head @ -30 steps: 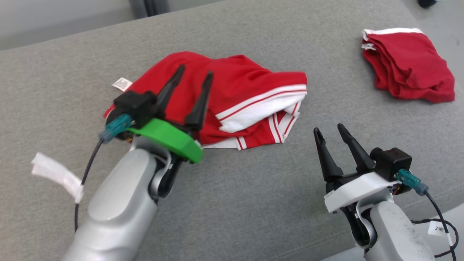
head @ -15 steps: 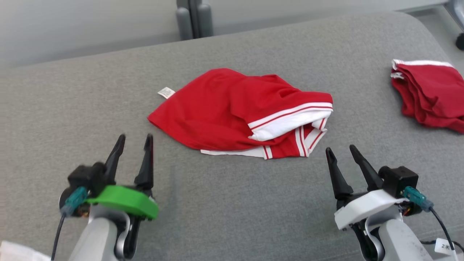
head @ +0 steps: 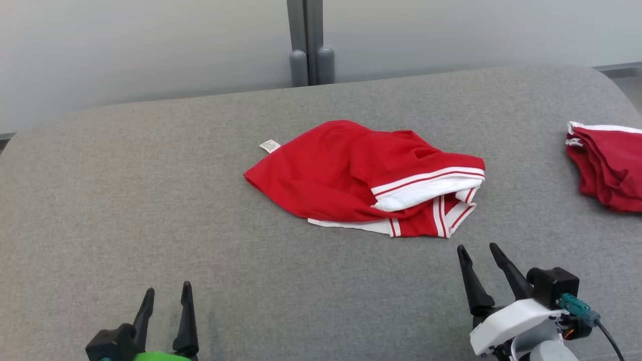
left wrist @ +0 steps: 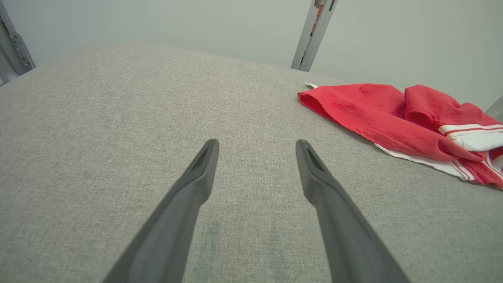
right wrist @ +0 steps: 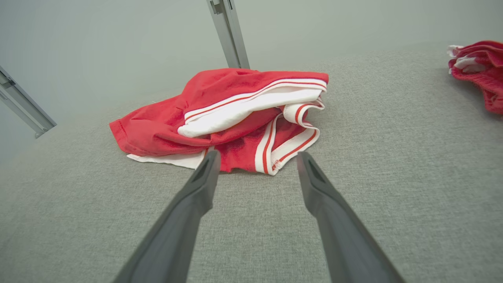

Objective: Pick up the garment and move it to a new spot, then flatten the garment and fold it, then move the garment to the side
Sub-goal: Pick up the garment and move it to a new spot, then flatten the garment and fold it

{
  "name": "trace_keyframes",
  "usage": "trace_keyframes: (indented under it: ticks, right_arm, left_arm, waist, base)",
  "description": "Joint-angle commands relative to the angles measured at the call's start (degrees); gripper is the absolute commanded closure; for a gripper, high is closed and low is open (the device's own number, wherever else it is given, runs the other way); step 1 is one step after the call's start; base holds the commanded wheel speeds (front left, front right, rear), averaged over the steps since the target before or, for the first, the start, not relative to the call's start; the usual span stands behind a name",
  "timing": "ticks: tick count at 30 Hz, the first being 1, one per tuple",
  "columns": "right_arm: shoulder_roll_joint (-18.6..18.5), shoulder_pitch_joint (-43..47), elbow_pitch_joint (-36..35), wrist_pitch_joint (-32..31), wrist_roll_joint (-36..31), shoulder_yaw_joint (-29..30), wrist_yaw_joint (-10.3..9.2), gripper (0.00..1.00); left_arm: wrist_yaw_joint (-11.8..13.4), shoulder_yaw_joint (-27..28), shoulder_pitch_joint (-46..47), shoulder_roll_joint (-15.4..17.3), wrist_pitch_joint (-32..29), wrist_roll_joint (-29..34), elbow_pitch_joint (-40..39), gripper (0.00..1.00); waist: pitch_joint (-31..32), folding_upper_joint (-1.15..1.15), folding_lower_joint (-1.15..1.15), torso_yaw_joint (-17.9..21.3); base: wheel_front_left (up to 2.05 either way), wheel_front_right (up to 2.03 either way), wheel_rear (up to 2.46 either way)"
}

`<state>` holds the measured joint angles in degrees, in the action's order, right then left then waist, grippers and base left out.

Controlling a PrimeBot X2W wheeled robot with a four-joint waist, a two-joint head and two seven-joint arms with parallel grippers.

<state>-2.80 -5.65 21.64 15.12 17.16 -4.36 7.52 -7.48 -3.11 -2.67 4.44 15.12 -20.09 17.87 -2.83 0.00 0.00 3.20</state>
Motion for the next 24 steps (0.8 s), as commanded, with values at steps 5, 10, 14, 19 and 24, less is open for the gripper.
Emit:
trace_keyframes:
  ticks: [5,10,14,19,24]
  right_arm:
    - [-0.2,0.0,0.3,0.0,-0.5,0.2,-0.07,0.0]
    - [-0.2,-3.4,1.1,0.0,-1.8,-1.0,-0.07,0.0]
    - [-0.2,-7.5,2.8,0.0,-3.4,-1.4,-0.07,0.0]
    - [-0.3,-12.7,7.1,0.0,-3.1,0.8,-0.07,0.0]
    - [-0.2,-15.6,11.6,0.0,-1.7,6.1,-0.07,0.0]
  left_arm:
    - [0.0,-0.1,-1.2,-0.8,0.0,0.8,-0.7,0.0]
    - [0.0,-1.7,1.9,-1.1,0.0,0.6,-1.4,0.0]
    - [0.0,-2.9,3.7,-1.2,0.0,0.1,-1.5,0.0]
    - [0.0,-3.9,5.2,-1.3,0.0,-0.5,-0.9,0.0]
    - [0.0,-5.2,6.2,-1.3,0.0,-1.0,-0.3,0.0]
  waist:
    - [-0.3,0.0,0.0,-1.3]
    - [-2.5,0.0,0.0,-2.8]
    - [-4.8,0.0,0.0,-4.4]
    - [-7.5,0.0,0.0,-6.4]
    - [-9.3,0.0,0.0,-8.5]
  base:
    - [0.0,0.0,0.0]
    - [0.0,0.0,0.0]
    - [0.0,0.0,0.0]
    - [0.0,0.0,0.0]
    - [0.0,0.0,0.0]
